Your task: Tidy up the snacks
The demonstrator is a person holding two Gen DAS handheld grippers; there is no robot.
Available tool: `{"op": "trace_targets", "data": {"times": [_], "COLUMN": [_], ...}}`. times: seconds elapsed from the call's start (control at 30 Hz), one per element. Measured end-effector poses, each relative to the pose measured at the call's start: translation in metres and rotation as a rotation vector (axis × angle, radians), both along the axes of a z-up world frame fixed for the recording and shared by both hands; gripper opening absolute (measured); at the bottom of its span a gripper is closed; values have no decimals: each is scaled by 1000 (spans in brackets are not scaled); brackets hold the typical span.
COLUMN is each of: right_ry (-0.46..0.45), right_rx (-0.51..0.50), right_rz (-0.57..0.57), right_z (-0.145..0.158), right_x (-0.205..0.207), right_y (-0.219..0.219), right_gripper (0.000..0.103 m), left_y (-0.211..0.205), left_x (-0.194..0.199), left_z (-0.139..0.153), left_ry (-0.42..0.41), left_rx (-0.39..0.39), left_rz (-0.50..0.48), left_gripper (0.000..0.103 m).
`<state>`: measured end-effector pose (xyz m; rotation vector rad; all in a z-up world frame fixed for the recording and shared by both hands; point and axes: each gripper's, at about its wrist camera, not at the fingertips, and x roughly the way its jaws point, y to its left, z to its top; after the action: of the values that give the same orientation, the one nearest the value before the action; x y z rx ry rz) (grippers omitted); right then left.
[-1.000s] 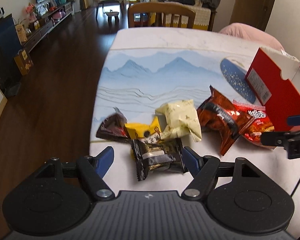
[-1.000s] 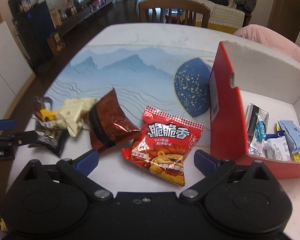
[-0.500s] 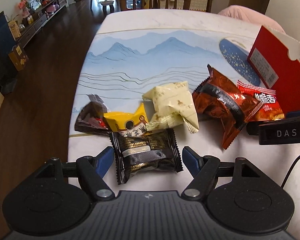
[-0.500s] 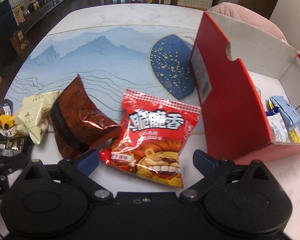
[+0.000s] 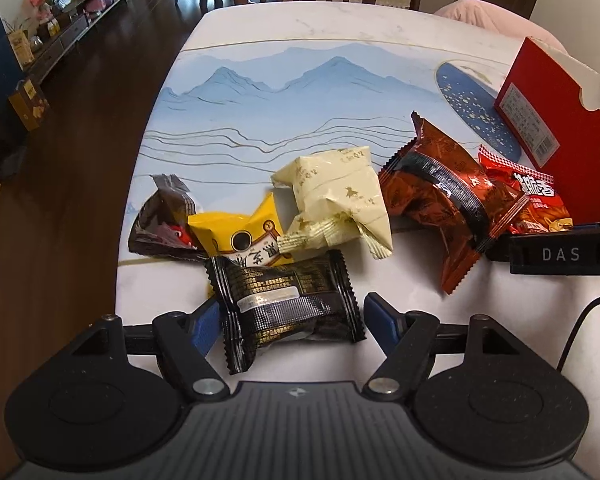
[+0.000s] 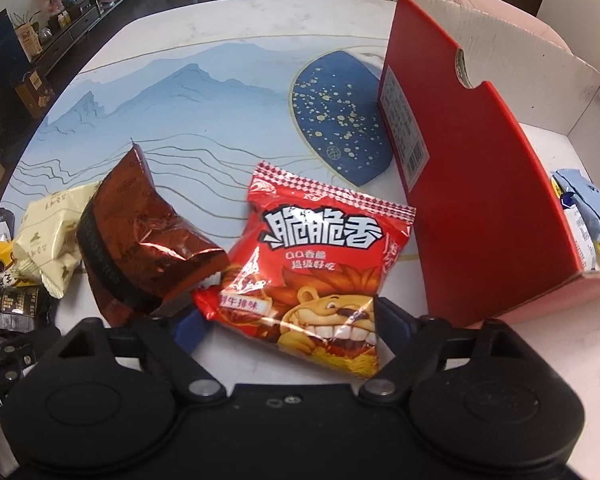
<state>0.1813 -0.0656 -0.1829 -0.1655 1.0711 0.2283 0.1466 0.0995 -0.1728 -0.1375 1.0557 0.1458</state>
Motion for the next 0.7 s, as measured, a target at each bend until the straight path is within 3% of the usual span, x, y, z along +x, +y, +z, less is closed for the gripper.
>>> {"op": "trace_targets", "data": {"times": [0.13,0.27,0.4,0.57,0.63,0.7], "right_ry": [-17,-39,-27,6,11,-7], "right_rx": [2,3,1,28,47,81], "right_rz": [16,42,58,73,59,29], "right_z": [0,3,5,19,28,38], "right_x": [-4,-8,-12,-21,-21,-20], "right_y": [-1,0,-3,-15,-20,-26], "right_gripper": [72,47,43,52,72,78], "left_y": [1,2,2,5,7,9], "left_x": [-3,-5,-8,-14,-16,-19], "left_z": [2,4,5,8,8,8], "left_ry": [-6,-14,-14,-30,-33,-38], "left_rx": [-15,-39,-54,-74,-86,-95], "left_rz": [9,11,21,30,38,47], "left_gripper": [66,53,51,44,43,43]}}
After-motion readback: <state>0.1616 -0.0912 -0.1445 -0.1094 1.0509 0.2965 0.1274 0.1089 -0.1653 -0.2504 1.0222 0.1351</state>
